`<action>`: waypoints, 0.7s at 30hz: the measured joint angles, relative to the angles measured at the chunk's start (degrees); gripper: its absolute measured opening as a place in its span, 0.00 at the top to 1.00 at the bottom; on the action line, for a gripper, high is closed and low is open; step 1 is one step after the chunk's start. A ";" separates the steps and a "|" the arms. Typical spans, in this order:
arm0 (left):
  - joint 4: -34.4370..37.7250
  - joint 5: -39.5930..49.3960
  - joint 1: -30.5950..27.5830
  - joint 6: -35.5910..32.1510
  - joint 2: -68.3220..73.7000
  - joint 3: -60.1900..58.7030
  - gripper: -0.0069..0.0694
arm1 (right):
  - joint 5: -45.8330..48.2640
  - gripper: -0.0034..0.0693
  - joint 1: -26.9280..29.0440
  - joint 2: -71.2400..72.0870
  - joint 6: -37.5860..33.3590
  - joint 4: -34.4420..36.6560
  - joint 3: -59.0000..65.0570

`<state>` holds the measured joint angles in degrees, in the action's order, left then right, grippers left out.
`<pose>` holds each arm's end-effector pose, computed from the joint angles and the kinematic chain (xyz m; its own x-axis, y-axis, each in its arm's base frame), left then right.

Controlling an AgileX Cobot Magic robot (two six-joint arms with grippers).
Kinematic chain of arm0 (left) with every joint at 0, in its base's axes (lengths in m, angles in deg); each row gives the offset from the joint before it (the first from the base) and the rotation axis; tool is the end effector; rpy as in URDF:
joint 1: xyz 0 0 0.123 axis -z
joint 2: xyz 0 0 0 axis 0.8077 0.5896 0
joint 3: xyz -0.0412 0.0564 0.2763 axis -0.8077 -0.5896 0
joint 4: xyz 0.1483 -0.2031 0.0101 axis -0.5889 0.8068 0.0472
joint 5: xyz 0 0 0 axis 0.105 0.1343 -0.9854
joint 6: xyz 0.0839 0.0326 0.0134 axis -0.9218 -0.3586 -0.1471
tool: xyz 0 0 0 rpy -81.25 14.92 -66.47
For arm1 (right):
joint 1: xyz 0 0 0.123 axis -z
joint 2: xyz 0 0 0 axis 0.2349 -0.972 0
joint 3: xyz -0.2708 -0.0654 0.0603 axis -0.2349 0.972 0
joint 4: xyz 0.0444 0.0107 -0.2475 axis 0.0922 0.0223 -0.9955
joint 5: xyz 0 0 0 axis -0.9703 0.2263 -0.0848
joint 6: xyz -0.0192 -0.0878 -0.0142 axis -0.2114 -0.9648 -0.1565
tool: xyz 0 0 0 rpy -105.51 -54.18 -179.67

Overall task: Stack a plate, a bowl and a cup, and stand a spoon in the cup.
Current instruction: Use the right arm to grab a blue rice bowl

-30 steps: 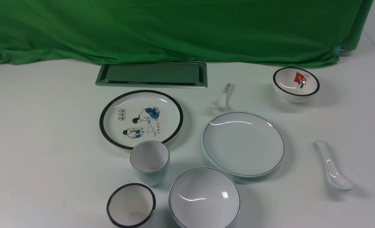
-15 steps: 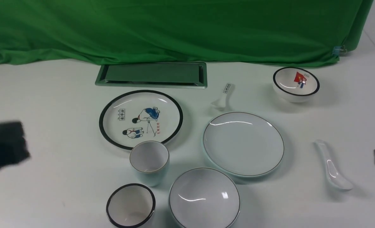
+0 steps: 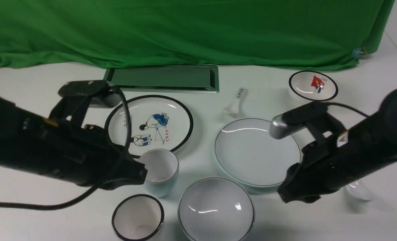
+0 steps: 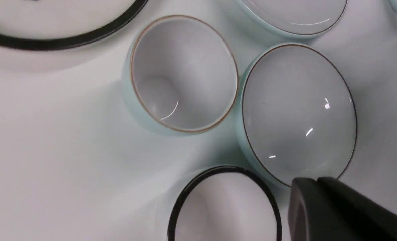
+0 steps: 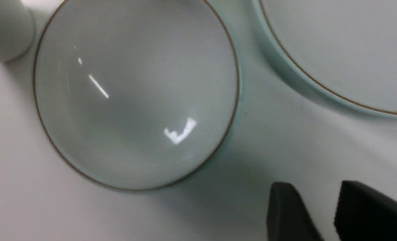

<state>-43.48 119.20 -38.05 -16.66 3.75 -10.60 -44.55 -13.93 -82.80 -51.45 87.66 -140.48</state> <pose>0.2235 -0.1026 0.2836 -0.7962 0.1928 -0.5735 0.4544 0.8164 -0.3564 0.2536 0.1585 0.2347 -0.7696 -0.4429 -0.4599 -0.5797 0.7866 0.2125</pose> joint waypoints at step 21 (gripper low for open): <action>-10.15 -11.40 1.27 0.09 0.75 0.75 0.95 | -7.58 0.86 -6.15 -16.94 2.21 1.13 -8.93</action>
<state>-53.64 107.80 -36.78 -16.57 4.50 -9.85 -52.13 -20.08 -99.75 -49.24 88.79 -149.42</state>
